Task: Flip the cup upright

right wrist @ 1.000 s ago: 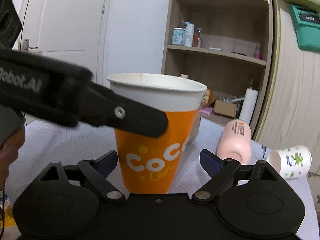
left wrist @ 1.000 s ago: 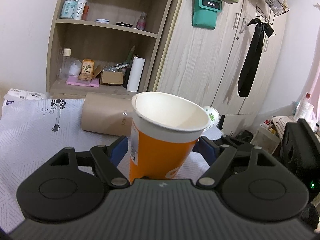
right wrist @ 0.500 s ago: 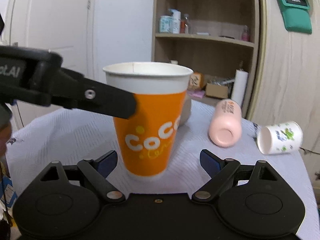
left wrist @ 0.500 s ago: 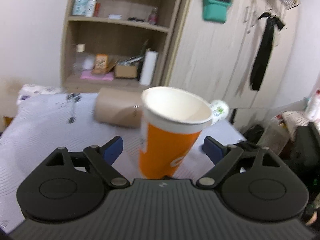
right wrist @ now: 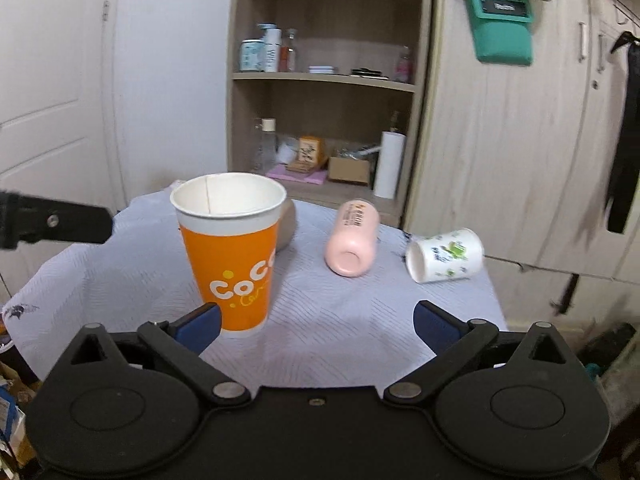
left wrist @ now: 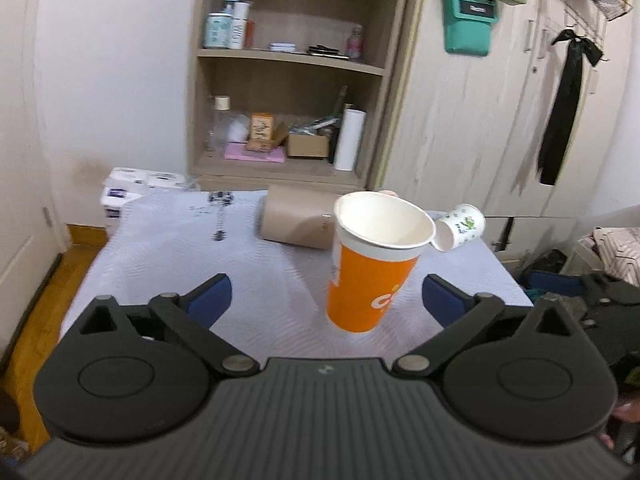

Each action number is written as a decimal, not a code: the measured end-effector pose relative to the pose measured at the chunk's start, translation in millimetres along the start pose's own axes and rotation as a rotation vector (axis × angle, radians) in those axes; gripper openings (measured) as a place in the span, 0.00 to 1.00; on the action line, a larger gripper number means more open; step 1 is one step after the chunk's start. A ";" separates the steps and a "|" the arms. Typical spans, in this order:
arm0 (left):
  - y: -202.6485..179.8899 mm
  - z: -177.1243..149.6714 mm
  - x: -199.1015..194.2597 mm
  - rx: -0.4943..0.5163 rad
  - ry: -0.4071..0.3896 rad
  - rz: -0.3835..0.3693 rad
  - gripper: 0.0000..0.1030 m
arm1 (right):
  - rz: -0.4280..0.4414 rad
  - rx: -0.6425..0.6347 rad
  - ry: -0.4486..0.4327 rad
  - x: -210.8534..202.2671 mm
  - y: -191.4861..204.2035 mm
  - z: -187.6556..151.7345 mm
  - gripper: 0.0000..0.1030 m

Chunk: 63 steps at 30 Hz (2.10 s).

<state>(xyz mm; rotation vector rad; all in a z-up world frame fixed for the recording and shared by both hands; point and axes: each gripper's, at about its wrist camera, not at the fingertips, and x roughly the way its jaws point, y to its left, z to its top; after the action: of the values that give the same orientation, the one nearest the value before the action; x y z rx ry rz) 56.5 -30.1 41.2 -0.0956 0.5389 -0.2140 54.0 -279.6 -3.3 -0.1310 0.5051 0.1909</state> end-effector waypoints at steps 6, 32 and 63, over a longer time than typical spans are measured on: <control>-0.2 -1.0 -15.1 -0.006 0.064 0.093 1.00 | -0.056 0.057 -0.007 -34.9 -3.5 12.5 1.00; -4.8 -0.7 -43.1 0.039 0.054 0.175 1.00 | -0.177 0.104 -0.059 -90.0 7.4 25.9 1.00; -4.4 0.3 -39.9 0.058 0.059 0.166 1.00 | -0.217 0.116 -0.027 -81.2 4.0 22.5 1.00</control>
<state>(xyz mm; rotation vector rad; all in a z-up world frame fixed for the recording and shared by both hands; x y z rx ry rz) 22.5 -25.3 62.0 0.0119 0.5957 -0.0706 -6.0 -284.0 55.9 -0.0696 0.4705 -0.0491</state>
